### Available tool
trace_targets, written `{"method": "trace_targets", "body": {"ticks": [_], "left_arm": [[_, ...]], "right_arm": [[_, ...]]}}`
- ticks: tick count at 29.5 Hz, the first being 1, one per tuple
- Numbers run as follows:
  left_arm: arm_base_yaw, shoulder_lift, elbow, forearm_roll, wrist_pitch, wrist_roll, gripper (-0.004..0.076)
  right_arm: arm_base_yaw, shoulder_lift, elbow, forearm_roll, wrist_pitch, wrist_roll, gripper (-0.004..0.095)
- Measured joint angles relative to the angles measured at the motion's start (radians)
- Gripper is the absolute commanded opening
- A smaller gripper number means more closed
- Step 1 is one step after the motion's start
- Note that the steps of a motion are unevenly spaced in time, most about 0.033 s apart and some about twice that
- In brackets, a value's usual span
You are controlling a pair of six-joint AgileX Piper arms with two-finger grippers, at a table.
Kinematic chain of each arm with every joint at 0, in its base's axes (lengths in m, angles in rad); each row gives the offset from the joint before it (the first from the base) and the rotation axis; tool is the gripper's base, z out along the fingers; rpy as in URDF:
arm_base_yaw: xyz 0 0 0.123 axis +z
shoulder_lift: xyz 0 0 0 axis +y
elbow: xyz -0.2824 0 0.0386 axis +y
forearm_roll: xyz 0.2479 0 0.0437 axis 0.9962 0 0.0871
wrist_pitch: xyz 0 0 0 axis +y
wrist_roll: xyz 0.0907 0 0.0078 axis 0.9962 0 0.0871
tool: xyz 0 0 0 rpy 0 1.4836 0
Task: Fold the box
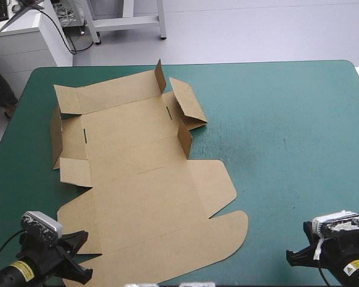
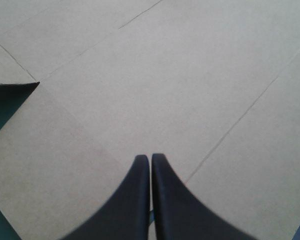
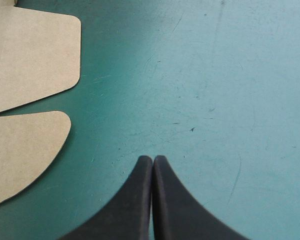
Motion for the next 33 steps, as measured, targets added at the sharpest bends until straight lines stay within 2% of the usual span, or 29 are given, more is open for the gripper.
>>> {"method": "trace_targets", "body": {"ticks": [11, 17, 22, 33], "left_arm": [[0.000, 0.000, 0.000, 0.000, 0.000, 0.000, -0.0008], [0.000, 0.000, 0.000, -0.001, 0.003, 0.000, -0.0008], [0.000, 0.000, 0.000, -0.001, 0.002, 0.000, -0.0008], [0.000, 0.000, 0.000, -0.001, 0.002, 0.000, -0.0008]], "right_arm": [[0.000, 0.045, -0.009, 0.000, 0.002, 0.000, -0.0019], [0.000, 0.155, -0.122, 0.000, 0.005, -0.004, -0.0017], [0.000, 0.315, -0.291, 0.000, 0.010, -0.025, -0.0016], [0.000, 0.757, -0.699, 0.030, 0.101, -0.038, -0.0005]]}}
